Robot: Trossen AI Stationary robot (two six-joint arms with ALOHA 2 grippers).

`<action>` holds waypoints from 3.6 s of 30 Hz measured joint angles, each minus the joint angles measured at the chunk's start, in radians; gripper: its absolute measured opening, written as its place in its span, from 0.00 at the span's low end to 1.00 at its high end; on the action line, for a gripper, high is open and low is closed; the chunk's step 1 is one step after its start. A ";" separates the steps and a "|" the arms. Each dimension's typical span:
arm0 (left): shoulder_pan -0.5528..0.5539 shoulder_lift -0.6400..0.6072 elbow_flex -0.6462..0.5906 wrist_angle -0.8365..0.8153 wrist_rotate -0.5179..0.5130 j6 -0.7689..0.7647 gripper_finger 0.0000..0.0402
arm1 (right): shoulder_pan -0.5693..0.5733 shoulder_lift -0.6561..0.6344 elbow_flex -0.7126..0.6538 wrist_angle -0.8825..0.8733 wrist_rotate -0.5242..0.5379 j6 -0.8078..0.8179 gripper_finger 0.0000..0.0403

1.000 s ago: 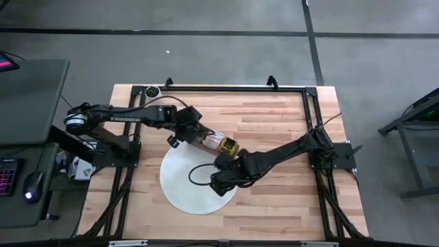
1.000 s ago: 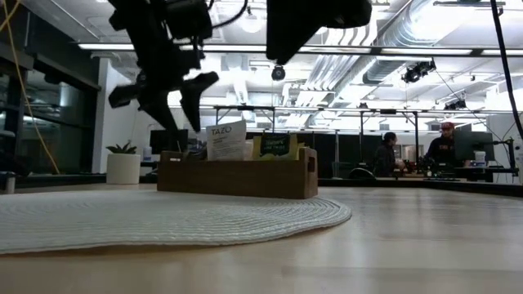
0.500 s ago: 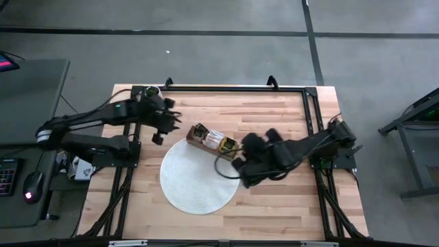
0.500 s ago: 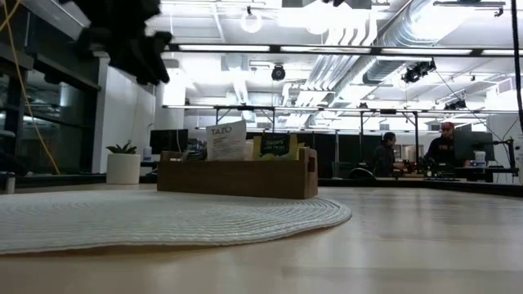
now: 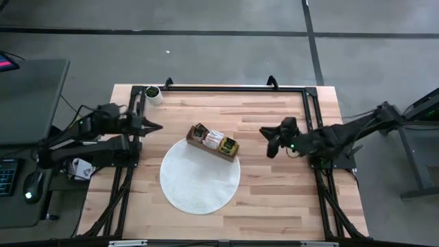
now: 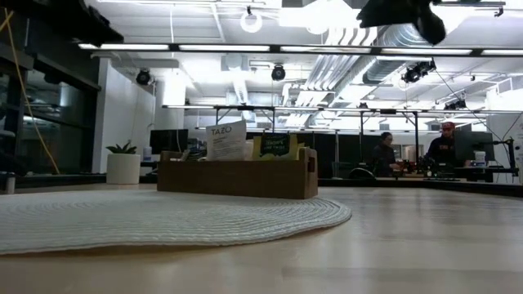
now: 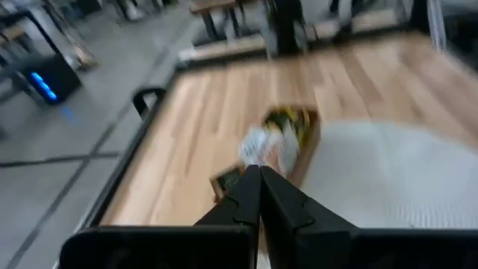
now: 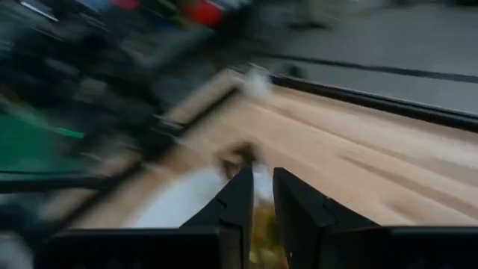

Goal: Pick & Place Tea
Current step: Return to Home Position

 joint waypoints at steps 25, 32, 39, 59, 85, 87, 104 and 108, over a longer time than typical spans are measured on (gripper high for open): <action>0.000 -0.153 -0.526 0.776 -0.051 -0.313 0.00 | -0.597 -0.203 -0.697 1.212 -0.788 -0.195 0.05; 0.000 -0.154 -0.595 0.878 -0.113 -0.360 0.00 | -0.631 -0.204 -0.819 1.382 -0.821 -0.146 0.03; 0.000 -0.173 -0.597 0.961 -0.169 -0.312 0.00 | -0.669 -0.280 -0.820 1.380 -0.882 -0.174 0.02; 0.000 -0.293 -0.600 0.809 -0.220 -0.286 0.00 | -0.920 -0.933 -0.820 0.856 -1.062 -0.106 0.02; 0.000 -0.293 -0.600 0.679 -0.233 -0.121 0.00 | -0.924 -0.987 -0.820 0.446 -0.858 -0.338 0.02; 0.000 -0.287 -0.599 0.657 -0.230 -0.118 0.00 | -0.924 -0.987 -0.820 0.392 -0.860 -0.334 0.02; 0.000 -0.271 -0.597 0.648 -0.209 0.160 0.00 | -0.924 -0.981 -0.819 0.354 -0.885 -0.244 0.02; 0.000 -0.271 -0.597 0.648 -0.209 0.160 0.00 | -0.924 -0.981 -0.819 0.354 -0.885 -0.244 0.02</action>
